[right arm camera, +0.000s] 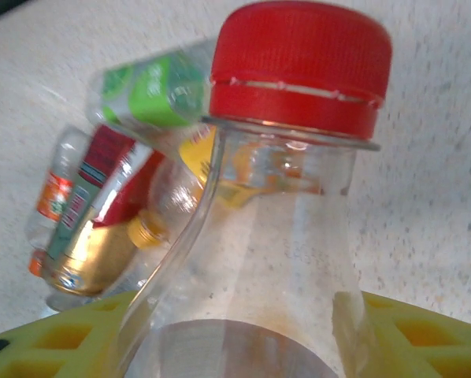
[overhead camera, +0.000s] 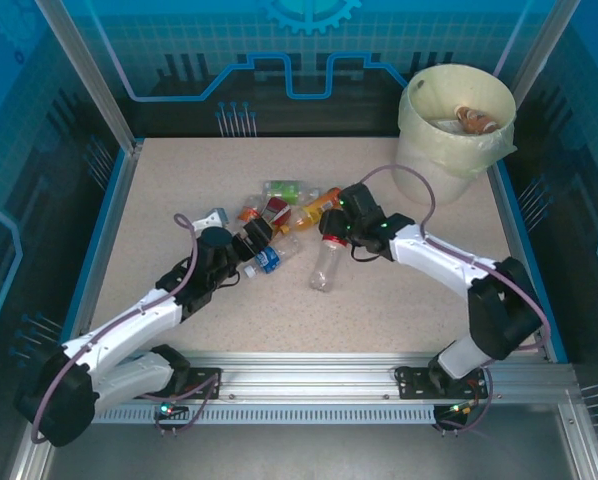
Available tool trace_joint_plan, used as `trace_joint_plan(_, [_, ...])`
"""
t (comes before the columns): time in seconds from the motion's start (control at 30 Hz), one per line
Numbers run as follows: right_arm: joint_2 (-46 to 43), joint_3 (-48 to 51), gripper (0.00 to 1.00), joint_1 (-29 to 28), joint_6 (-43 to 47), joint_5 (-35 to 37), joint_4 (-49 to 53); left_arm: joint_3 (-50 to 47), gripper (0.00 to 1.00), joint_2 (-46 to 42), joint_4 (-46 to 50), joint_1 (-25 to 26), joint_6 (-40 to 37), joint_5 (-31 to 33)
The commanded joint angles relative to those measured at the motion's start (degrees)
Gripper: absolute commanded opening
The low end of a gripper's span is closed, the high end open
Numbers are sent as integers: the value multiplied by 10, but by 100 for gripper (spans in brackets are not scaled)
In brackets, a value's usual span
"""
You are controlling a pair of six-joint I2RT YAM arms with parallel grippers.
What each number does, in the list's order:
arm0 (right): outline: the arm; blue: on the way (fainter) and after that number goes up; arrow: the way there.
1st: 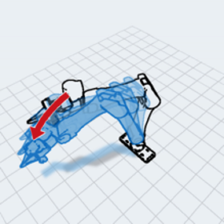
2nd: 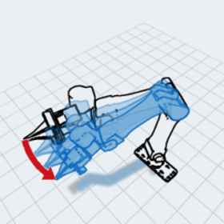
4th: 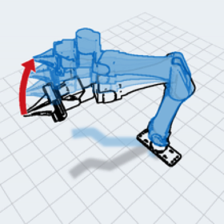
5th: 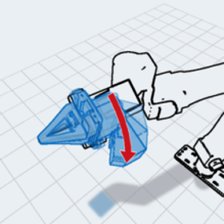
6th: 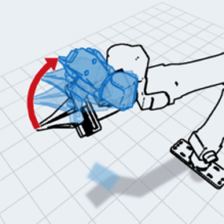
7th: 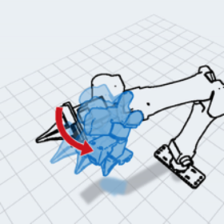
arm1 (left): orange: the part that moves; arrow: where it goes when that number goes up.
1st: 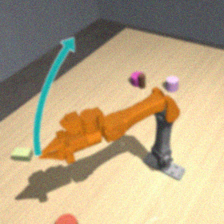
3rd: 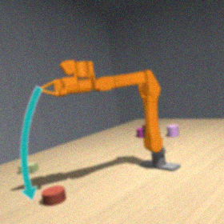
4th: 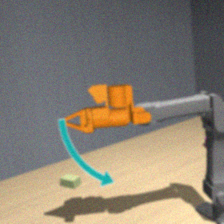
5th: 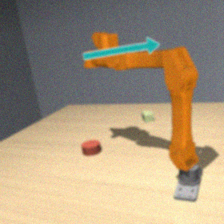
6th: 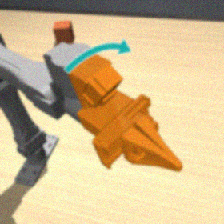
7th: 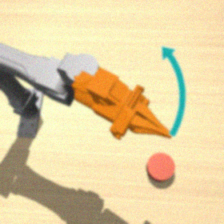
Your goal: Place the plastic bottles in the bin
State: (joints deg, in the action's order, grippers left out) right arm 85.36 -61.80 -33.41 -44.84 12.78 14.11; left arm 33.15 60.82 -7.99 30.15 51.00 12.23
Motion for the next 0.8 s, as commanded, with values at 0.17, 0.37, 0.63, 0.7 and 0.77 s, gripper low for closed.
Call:
trace_joint_plan(0.17, [-71,-23,45,83,40,-32,-81,24,99,40,-61,-5,-1,-47])
trace_joint_plan(0.37, [-64,-116,44,171,63,-49,-70,19,99,39,-58,-5,8,-26])
trace_joint_plan(0.63, [-7,-263,43,261,112,-8,-78,8,99,5,-39,-5,1,-14])
trace_joint_plan(0.7, [13,-303,43,276,120,16,-90,3,99,-4,-34,-4,0,-13])
trace_joint_plan(0.77, [38,-339,43,289,127,43,-116,-2,99,-16,-30,-4,0,-10])
